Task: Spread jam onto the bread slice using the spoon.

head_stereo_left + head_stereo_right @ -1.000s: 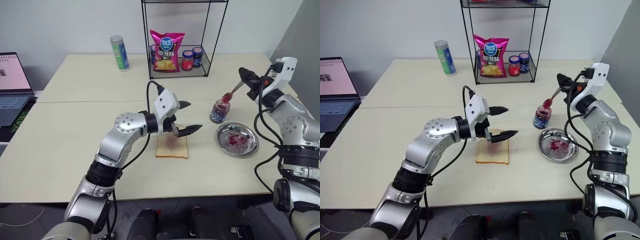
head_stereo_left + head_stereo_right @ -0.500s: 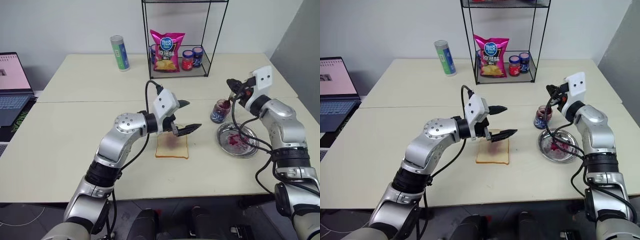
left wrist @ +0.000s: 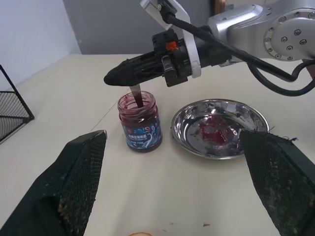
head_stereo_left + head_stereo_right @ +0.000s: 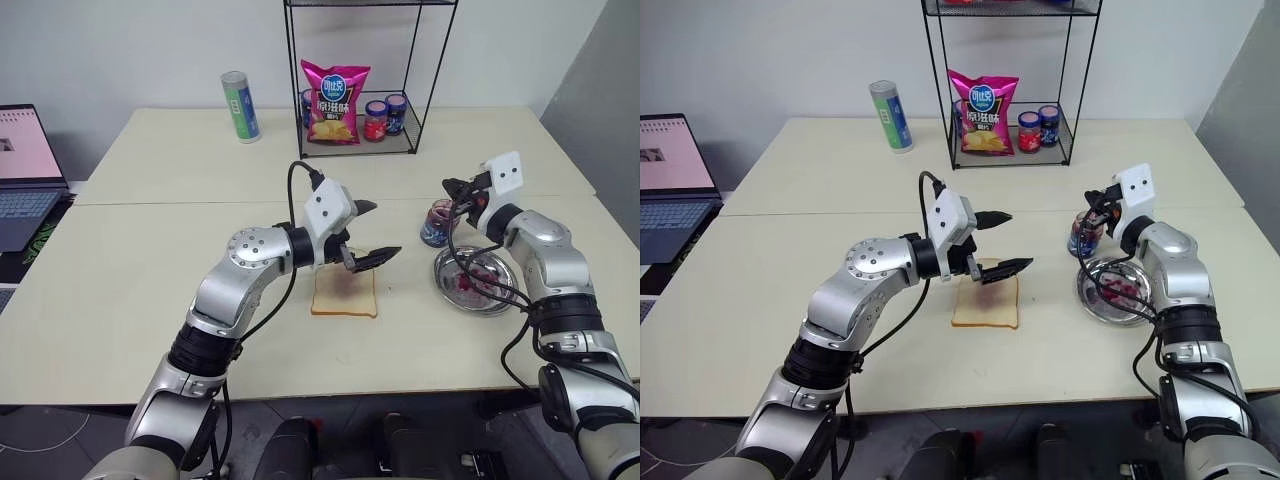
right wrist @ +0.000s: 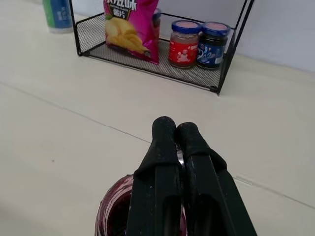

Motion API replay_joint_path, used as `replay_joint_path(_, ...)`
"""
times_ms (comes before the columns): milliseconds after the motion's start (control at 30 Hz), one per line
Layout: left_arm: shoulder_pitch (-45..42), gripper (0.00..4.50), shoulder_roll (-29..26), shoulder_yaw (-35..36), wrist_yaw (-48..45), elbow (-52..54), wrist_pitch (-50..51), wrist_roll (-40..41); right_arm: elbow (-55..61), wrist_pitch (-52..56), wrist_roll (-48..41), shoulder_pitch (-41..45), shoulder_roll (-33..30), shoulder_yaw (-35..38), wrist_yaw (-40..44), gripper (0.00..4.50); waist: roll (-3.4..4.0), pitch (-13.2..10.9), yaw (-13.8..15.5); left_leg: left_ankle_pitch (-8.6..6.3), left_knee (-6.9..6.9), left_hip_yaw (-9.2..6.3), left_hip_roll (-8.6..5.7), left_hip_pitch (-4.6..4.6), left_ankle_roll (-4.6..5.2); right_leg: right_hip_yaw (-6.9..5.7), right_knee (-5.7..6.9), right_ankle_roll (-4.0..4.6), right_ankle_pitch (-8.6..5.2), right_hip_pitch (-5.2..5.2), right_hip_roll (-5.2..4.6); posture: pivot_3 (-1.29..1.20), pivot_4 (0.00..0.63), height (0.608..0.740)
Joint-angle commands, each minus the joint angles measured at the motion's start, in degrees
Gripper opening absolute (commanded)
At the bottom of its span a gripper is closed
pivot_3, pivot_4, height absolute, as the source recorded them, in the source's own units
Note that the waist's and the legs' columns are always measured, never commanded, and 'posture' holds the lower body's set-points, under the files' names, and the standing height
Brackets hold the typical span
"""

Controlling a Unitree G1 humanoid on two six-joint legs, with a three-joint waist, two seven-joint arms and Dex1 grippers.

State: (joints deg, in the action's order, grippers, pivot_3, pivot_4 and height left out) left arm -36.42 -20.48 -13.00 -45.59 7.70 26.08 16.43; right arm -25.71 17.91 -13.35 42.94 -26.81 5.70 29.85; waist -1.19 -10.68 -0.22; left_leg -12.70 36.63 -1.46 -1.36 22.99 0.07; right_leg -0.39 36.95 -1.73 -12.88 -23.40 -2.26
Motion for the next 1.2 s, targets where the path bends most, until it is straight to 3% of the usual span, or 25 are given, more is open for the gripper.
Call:
replay_joint_path(33, -0.24, 4.50, -0.10, 1.22, 0.60, 2.06, -0.57, -0.04, 3.23, 7.59, -5.86, 2.68, 2.12, 5.35, -3.22, 0.03, 0.00, 0.00, -0.10, 0.00, 0.00, 0.01, 0.00, -0.01, 0.00, 0.01, 0.01, 0.00, 0.00, 0.00, 0.00, 0.00, 0.150, 0.740)
replay_joint_path(533, -1.30, 4.50, 0.45, 1.13, 0.37, -0.04, -1.64, -0.38, 6.31, 21.06, -17.37, 6.11, 5.34, 17.62, -12.93, 0.03, 0.00, 0.00, -0.07, 0.00, -0.01, 0.00, 0.00, 0.01, 0.00, -0.01, 0.02, 0.02, 0.01, -0.01, 0.00, 0.00, 0.150, 0.740)
replay_joint_path(1200, -1.60, 4.50, 0.69, 0.89, -0.60, -0.86, -2.19, -0.57, 7.07, 22.69, -20.77, 6.79, 4.25, 21.62, -18.77, 0.03, 0.01, 0.00, -0.07, 0.00, -0.01, 0.02, 0.00, 0.01, 0.01, 0.00, 0.01, 0.01, 0.00, -0.01, 0.00, 0.00, 0.150, 0.740)
